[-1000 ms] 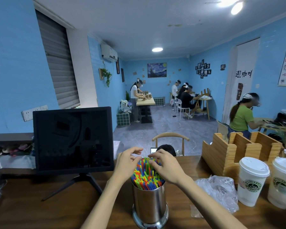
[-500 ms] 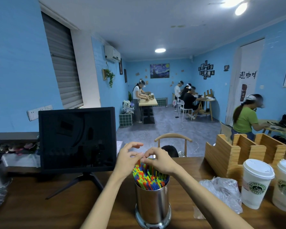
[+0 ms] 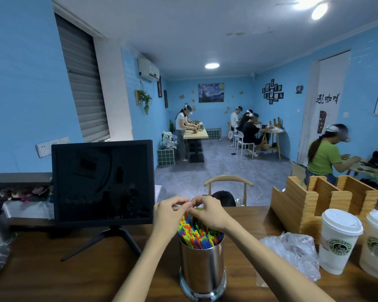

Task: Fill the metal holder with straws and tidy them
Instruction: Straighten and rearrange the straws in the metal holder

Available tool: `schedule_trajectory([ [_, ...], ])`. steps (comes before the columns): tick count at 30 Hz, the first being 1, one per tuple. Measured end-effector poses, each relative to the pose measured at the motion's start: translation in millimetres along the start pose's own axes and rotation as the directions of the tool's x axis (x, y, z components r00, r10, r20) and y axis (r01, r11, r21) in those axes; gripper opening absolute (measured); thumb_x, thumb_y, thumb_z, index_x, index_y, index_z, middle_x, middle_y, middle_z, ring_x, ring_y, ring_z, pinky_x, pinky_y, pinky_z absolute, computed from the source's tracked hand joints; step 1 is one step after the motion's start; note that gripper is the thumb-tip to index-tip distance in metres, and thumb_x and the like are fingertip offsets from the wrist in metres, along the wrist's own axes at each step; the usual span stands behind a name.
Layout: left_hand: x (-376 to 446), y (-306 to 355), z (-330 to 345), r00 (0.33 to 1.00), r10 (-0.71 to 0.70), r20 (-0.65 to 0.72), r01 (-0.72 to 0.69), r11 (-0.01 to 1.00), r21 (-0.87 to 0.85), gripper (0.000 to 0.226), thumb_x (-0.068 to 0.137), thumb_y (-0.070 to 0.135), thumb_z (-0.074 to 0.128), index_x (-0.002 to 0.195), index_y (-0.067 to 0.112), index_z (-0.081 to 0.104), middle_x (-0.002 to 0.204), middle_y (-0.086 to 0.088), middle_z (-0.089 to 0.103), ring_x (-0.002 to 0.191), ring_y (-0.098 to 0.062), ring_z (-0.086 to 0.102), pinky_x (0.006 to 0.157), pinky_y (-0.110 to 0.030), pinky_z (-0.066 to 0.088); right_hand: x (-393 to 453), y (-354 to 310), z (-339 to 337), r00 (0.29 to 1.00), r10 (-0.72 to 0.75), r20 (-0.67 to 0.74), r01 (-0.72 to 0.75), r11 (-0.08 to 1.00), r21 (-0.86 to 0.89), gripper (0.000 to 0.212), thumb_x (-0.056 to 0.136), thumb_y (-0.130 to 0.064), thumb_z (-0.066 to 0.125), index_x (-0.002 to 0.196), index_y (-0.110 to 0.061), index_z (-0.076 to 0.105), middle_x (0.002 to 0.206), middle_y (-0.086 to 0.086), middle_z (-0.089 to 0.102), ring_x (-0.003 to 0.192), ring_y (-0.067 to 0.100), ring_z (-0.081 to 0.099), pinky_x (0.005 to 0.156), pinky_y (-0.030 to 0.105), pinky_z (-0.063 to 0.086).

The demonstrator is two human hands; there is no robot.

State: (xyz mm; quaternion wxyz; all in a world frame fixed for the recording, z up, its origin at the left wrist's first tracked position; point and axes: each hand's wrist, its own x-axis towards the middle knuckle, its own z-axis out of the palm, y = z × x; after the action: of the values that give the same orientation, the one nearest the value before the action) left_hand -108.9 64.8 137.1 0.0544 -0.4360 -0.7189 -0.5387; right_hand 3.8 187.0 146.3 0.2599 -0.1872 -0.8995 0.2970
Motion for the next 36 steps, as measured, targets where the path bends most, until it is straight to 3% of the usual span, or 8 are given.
schedule_trajectory([
  [5,-1.4,0.7,-6.0,0.994,0.081,0.076,-0.087,0.992,0.086,0.012,0.090,0.028,0.075,0.100,0.030,0.081,0.087,0.022,0.072,0.082,0.005,0.066,0.068,-0.007,0.049,-1.7,-1.7,-0.9,1.000,-0.003,0.020,0.004,0.999,-0.032,0.020,0.100,-0.040,0.060,0.091,-0.024,0.068,0.097,-0.006,0.073,0.097,0.011,0.063,0.088,0.038,0.034],
  [8,-3.5,-1.8,-9.5,0.986,0.115,0.117,-0.128,0.986,0.110,0.013,0.091,0.026,0.074,0.100,0.031,0.080,0.089,0.017,0.072,0.083,0.002,0.065,0.070,-0.013,0.053,-2.4,0.3,-7.8,0.997,-0.011,0.073,0.009,0.999,0.031,0.020,0.097,-0.036,0.067,0.084,-0.023,0.074,0.090,-0.006,0.074,0.089,0.006,0.066,0.083,0.032,0.045],
  [11,-4.7,-8.7,-11.0,0.985,0.084,0.152,-0.103,0.988,0.118,0.008,0.090,0.030,0.075,0.096,0.031,0.080,0.086,0.020,0.070,0.083,0.003,0.065,0.072,-0.019,0.056,0.3,5.4,-12.6,0.994,0.009,0.111,-0.017,0.998,0.065,0.019,0.097,-0.033,0.066,0.080,-0.037,0.073,0.094,-0.008,0.076,0.091,0.006,0.069,0.090,0.036,0.055],
  [14,-5.6,-17.0,-10.6,0.980,0.062,0.187,-0.091,0.984,0.150,0.006,0.089,0.032,0.075,0.092,0.032,0.080,0.086,0.021,0.069,0.084,0.001,0.065,0.074,-0.027,0.058,5.4,8.7,-15.2,0.998,0.027,0.052,-0.027,1.000,-0.008,0.014,0.099,-0.029,0.063,0.099,-0.034,0.076,0.111,-0.011,0.073,0.101,0.007,0.064,0.095,0.040,0.051],
  [18,-6.5,-24.3,-9.4,0.976,0.069,0.205,-0.100,0.985,0.143,0.004,0.088,0.032,0.074,0.087,0.035,0.077,0.087,0.020,0.068,0.084,0.000,0.065,0.073,-0.031,0.060,9.1,7.5,-12.7,0.996,-0.012,0.093,0.031,0.978,-0.205,0.023,0.102,-0.031,0.056,0.115,-0.026,0.075,0.125,-0.004,0.065,0.108,0.008,0.054,0.082,0.026,0.033],
  [24,-5.7,-26.5,-10.5,0.975,0.066,0.212,-0.102,0.982,0.161,0.005,0.088,0.035,0.072,0.084,0.035,0.075,0.087,0.018,0.067,0.083,-0.001,0.064,0.072,-0.032,0.059,16.0,6.0,-10.1,0.991,0.003,0.136,0.047,0.932,-0.360,0.028,0.101,-0.040,0.053,0.111,-0.027,0.075,0.124,-0.004,0.065,0.117,0.020,0.056,0.099,0.044,0.033],
  [31,-6.9,-28.3,-10.0,0.976,0.056,0.209,-0.088,0.985,0.146,0.005,0.089,0.032,0.073,0.087,0.031,0.077,0.088,0.017,0.067,0.084,-0.004,0.065,0.072,-0.031,0.060,23.2,8.6,-15.3,0.983,0.033,0.178,0.033,0.934,-0.355,0.037,0.096,-0.060,0.053,0.091,-0.031,0.075,0.109,-0.005,0.073,0.102,0.018,0.062,0.096,0.045,0.033],
  [36,-7.9,-28.2,-8.7,0.977,0.051,0.205,-0.082,0.986,0.144,0.005,0.089,0.031,0.073,0.086,0.031,0.076,0.086,0.018,0.067,0.083,-0.003,0.065,0.073,-0.031,0.060,24.5,8.6,-15.3,0.981,0.014,0.194,0.063,0.920,-0.386,0.037,0.094,-0.058,0.060,0.097,-0.024,0.076,0.104,-0.004,0.073,0.101,0.018,0.062,0.095,0.045,0.033],
])
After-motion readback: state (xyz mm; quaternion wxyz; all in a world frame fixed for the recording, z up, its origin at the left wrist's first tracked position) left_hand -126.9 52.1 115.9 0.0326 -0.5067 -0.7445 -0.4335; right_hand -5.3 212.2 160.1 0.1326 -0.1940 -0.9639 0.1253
